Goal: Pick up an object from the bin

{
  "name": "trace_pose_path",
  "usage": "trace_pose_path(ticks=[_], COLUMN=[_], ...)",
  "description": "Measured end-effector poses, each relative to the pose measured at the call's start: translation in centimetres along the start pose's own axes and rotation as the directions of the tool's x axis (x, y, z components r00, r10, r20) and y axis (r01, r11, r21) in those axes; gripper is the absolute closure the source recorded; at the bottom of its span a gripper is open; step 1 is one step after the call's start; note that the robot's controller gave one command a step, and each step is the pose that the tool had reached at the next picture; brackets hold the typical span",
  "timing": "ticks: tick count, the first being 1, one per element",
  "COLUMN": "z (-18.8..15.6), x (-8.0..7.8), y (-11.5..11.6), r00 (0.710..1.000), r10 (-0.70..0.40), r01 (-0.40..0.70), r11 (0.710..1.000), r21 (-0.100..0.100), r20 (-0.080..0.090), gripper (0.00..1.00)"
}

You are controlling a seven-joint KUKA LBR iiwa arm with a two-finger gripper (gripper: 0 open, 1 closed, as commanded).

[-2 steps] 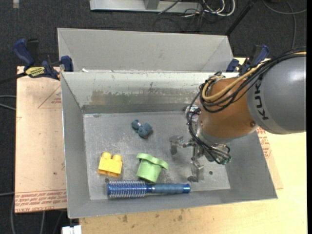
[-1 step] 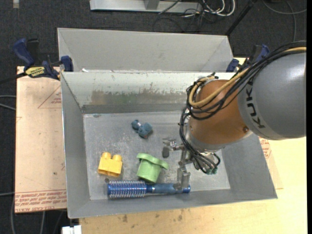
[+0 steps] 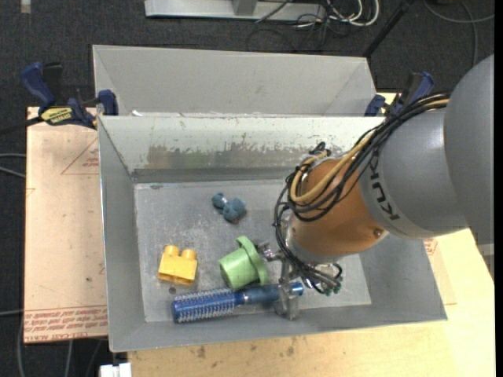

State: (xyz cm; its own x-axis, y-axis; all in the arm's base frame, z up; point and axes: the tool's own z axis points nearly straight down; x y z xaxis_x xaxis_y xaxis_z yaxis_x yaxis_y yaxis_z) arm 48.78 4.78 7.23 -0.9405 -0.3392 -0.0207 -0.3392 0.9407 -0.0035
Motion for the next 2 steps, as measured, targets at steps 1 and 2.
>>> trace_pose_path(ticks=[1,2], z=[0.2,-14.9], x=[0.5,-1.6], y=[0.1,-0.8], r00=[1.0,1.0], r10=[-0.001,-0.021], r01=[0.001,0.021], r11=[1.0,1.0], r21=[-0.004,-0.001], r20=[-0.019,-0.009], gripper=[1.0,1.0])
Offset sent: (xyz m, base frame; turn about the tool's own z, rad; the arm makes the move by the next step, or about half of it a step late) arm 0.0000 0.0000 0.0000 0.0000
